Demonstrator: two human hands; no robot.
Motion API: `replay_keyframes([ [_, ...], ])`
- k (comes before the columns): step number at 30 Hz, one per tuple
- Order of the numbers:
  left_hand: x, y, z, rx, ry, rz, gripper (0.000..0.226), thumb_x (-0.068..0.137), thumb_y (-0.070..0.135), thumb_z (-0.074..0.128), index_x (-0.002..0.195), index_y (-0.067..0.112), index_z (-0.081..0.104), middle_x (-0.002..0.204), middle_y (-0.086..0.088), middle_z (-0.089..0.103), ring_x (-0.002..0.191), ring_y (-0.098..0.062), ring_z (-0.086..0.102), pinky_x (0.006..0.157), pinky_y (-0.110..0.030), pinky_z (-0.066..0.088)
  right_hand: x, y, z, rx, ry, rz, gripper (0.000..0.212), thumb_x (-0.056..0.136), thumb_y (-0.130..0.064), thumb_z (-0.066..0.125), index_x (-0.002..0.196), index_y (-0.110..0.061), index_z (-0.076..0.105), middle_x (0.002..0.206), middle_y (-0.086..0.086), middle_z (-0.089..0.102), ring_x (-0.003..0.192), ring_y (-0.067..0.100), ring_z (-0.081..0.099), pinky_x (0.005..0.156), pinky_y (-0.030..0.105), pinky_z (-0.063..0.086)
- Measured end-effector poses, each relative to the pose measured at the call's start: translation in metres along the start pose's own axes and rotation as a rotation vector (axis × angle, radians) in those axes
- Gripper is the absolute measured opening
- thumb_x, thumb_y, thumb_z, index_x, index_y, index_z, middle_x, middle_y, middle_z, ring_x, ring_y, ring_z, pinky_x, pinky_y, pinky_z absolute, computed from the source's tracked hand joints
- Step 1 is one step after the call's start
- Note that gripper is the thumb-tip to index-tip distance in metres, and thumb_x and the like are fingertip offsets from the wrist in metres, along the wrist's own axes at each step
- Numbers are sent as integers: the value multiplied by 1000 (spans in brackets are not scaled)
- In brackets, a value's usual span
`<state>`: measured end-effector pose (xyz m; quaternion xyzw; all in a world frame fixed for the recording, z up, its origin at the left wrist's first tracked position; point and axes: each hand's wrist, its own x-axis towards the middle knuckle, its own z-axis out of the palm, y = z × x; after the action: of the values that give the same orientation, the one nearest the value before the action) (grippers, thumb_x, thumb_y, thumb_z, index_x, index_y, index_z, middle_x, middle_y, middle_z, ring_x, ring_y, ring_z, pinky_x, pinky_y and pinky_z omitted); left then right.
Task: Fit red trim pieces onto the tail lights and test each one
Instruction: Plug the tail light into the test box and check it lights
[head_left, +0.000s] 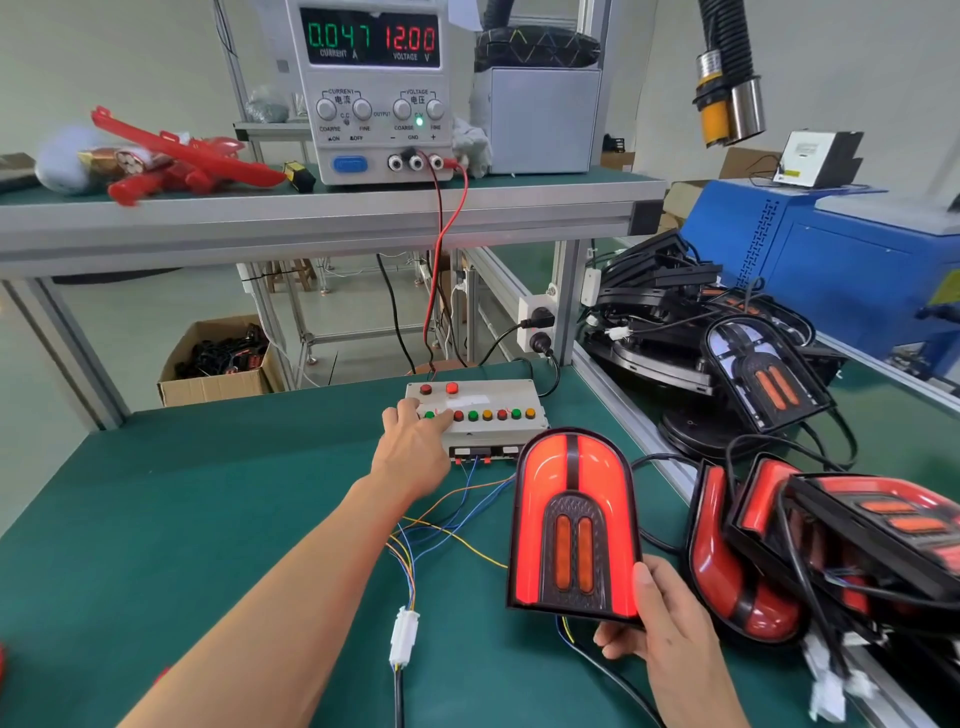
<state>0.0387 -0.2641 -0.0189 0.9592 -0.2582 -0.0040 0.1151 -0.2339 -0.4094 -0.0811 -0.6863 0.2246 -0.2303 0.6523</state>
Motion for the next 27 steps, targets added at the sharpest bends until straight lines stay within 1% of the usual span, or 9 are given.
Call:
replay_keyframes([
  [2,1,1,-1,-10,-13,-1,66,92,9,47,155,28,37,153,-21,23,136,-40,24,114,-44,27,-1,-2,0,6,0,-5,29,91,-50,47,97,-35,71,70,19,71,60,32,67,60,42,55],
  [7,0,1,-3,13,-11,4,65,93,11,48,155,28,36,153,-20,22,135,-39,25,113,-44,29,-2,-4,-1,-4,-7,12,39,94,-47,47,107,-17,68,69,20,70,60,31,66,59,40,54],
  [10,-4,8,-3,23,14,-16,63,94,15,50,154,27,38,155,-20,21,133,-39,30,110,-44,34,-3,-5,0,-1,-5,22,41,93,-47,47,109,-15,67,71,19,71,60,31,66,58,39,54],
  [13,-10,18,1,128,178,-42,58,90,19,55,147,25,44,151,-19,27,130,-36,36,106,-43,35,-3,-6,1,13,-10,32,41,93,-47,48,110,-15,68,79,17,73,61,32,67,56,37,55],
  [15,-12,27,4,236,291,41,57,87,20,56,143,25,47,147,-16,34,133,-36,33,114,-46,27,-3,-7,1,15,-13,33,42,92,-47,48,111,-14,67,80,17,73,61,32,67,56,37,54],
  [16,-11,31,5,270,304,114,57,87,21,56,144,26,48,146,-15,37,135,-35,31,118,-49,22,-3,-7,1,10,-13,32,42,92,-47,48,111,-15,67,80,17,73,61,31,67,57,37,54],
  [19,-6,45,8,272,219,259,63,89,21,59,150,25,42,150,-12,38,141,-35,27,122,-57,11,-4,-8,1,6,-16,32,42,93,-47,47,111,-15,67,77,17,72,61,31,67,58,37,54],
  [23,1,59,12,255,115,282,73,89,24,65,154,24,32,157,-11,31,147,-35,18,121,-62,4,-4,-8,1,1,-9,33,38,99,-42,45,111,-14,67,76,17,72,61,30,67,57,35,55],
  [27,7,64,13,251,84,254,74,89,27,67,153,28,31,153,-15,31,147,-35,17,121,-64,4,-4,-7,0,-10,-11,34,30,106,-32,43,111,-15,67,74,16,72,60,29,67,57,35,55],
])
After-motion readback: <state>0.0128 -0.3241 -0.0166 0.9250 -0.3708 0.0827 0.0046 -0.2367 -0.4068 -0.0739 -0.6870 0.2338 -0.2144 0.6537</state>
